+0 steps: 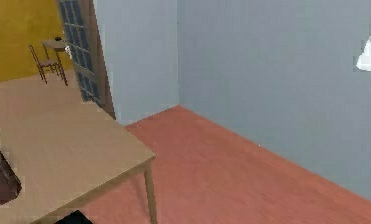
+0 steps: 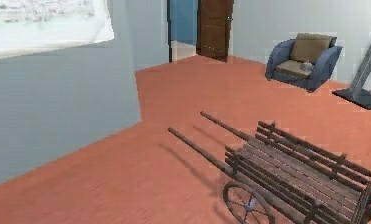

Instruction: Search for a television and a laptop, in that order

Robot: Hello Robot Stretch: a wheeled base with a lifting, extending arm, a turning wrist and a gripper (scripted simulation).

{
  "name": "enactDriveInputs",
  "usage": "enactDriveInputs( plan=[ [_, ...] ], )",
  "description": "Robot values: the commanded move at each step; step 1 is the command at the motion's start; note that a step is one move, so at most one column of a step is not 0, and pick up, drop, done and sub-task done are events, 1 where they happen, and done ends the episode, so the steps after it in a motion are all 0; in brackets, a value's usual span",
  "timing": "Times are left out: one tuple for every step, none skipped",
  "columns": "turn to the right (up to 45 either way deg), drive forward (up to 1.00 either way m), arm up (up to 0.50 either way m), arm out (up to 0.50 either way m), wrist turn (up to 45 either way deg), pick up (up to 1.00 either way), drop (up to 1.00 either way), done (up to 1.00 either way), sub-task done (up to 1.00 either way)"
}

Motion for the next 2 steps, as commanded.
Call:
enactDriveInputs(
  plan=[
    [-42.0,0.00,0.00,0.00,0.0,0.00,0.00,0.00,0.00],
    [0.0,0.00,0.00,0.00,0.0,0.00,0.00,1.00,0.00]
  ],
)
